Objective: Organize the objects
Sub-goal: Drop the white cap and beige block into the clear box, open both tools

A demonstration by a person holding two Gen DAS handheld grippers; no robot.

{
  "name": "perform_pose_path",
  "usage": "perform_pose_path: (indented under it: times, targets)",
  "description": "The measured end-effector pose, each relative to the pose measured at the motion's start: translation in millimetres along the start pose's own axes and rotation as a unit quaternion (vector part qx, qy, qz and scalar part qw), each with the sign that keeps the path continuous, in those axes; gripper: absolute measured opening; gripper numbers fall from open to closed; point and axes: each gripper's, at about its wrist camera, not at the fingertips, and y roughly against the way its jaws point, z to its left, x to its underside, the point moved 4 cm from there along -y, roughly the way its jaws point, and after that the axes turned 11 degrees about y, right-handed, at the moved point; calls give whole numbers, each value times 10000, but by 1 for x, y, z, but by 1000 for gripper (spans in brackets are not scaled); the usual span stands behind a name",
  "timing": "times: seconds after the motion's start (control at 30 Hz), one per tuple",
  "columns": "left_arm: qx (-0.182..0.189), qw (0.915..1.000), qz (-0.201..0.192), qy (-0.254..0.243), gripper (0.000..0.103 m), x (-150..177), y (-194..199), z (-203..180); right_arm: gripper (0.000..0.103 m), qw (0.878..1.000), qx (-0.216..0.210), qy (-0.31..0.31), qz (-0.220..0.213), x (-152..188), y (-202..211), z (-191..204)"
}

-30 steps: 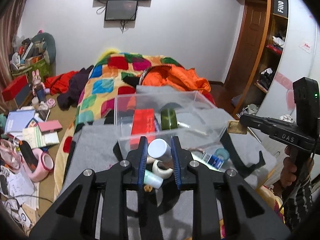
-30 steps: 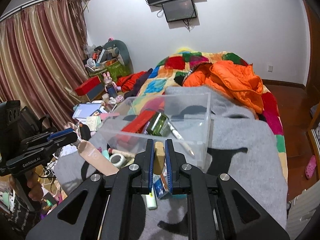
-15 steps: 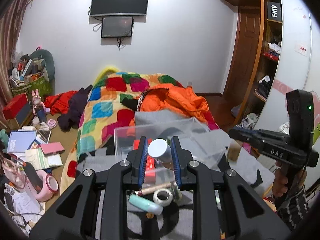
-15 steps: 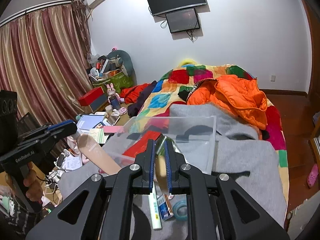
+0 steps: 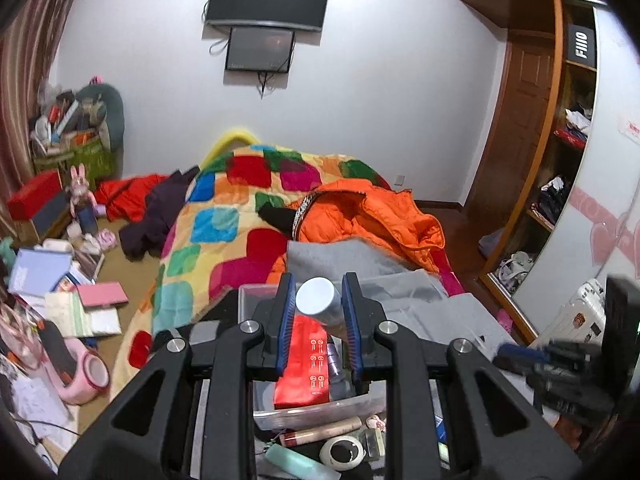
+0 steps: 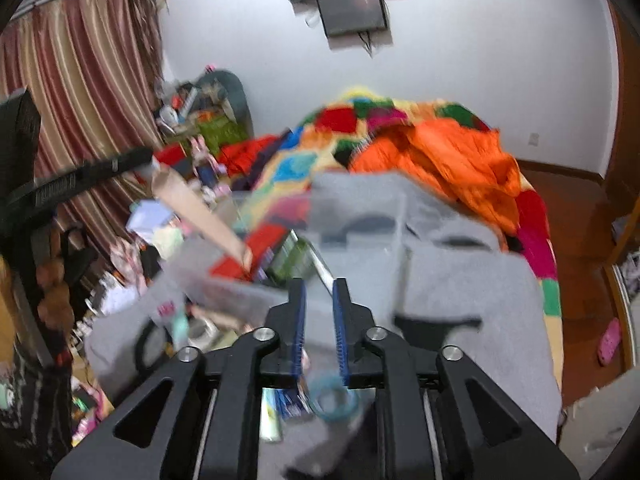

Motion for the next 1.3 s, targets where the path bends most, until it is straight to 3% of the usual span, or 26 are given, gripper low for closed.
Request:
perform_pose_path:
  times: [0.1, 0.23, 0.43, 0.5, 0.57, 0.6, 0.67, 0.97, 1.2, 1.3]
  targets:
    - [58, 9998, 154, 151, 23, 6, -15, 7, 30, 9991, 243, -124, 316, 24, -9, -14]
    - [49, 9990, 325, 307, 23, 16, -30, 16, 30, 9954, 407, -508, 706, 48, -28, -35]
    - [19, 9972, 526, 526, 23, 27, -44, 34, 30, 9944, 206, -698, 767, 54, -43, -33]
    - [-62, 9969, 607, 497, 13, 33, -48, 38, 30, 9944, 241, -669, 783, 54, -47, -31]
    - [-106, 9963, 706, 472, 12, 38, -52, 42, 30, 9941, 310, -662, 806, 54, -53, -29]
    - [-105, 9962, 737, 460, 12, 40, -54, 43, 24, 9938, 315, -673, 825, 54, -55, -29]
    - [-144, 9960, 792, 390, 12, 45, -56, 44, 21, 9936, 303, -712, 825, 56, -56, -28]
    - [-75, 9952, 954, 192, 12, 58, -52, 41, 21, 9960, 142, -729, 492, 52, -27, -23]
    - [-78, 9945, 1042, 32, 12, 66, -40, 37, 21, 9986, 12, -527, -50, 20, 6, -10]
    - [-78, 9943, 1065, -12, 24, 70, -33, 36, 21, 9990, 53, -389, -195, 2, 8, -6]
